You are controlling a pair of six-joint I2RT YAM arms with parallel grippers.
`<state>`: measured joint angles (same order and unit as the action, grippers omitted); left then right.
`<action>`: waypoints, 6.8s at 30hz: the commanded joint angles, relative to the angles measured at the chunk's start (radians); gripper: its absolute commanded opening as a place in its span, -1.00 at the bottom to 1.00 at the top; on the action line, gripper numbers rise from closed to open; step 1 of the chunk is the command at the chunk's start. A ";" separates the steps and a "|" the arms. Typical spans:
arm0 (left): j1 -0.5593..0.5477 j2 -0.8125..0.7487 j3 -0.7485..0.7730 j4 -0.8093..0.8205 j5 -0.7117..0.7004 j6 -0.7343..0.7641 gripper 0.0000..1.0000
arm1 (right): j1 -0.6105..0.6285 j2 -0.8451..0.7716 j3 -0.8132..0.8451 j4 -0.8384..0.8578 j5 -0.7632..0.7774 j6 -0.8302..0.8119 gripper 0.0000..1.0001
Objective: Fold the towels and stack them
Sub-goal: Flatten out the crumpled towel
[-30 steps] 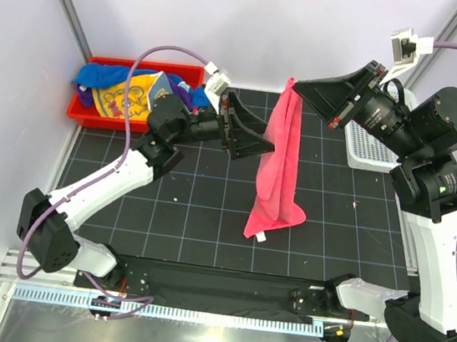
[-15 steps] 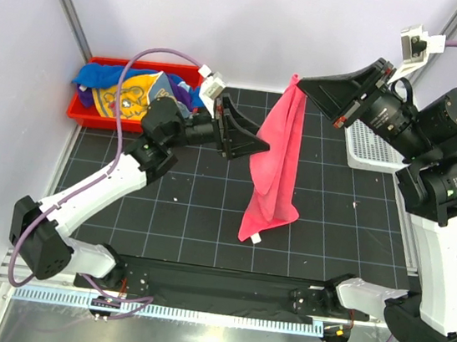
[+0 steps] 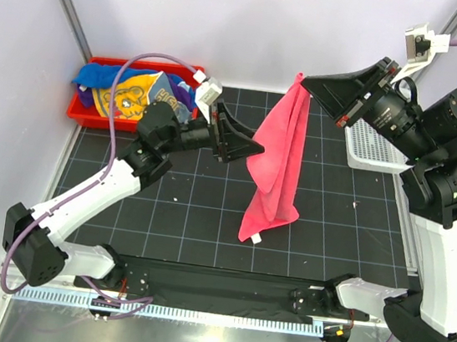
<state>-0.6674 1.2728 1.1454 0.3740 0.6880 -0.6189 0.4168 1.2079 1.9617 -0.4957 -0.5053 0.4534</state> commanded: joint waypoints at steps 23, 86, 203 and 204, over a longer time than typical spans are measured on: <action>0.000 -0.167 0.276 -0.391 -0.065 0.182 -1.00 | -0.001 -0.053 0.082 -0.064 0.120 -0.102 -0.98; 0.428 1.110 1.093 -0.317 -0.275 0.018 0.63 | -0.245 1.015 0.172 0.289 0.501 -0.056 0.65; -0.175 0.186 -0.342 -0.598 -1.061 -0.358 -0.03 | 0.071 0.567 -0.434 -0.251 0.729 0.116 -0.98; -0.170 0.198 -0.331 -0.610 -1.067 -0.379 -0.03 | 0.068 0.568 -0.443 -0.247 0.725 0.114 -0.98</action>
<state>-0.8440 1.4410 0.7559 -0.2222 -0.3199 -0.9245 0.4938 1.7882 1.5166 -0.7876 0.2417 0.5892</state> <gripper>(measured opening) 0.484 0.036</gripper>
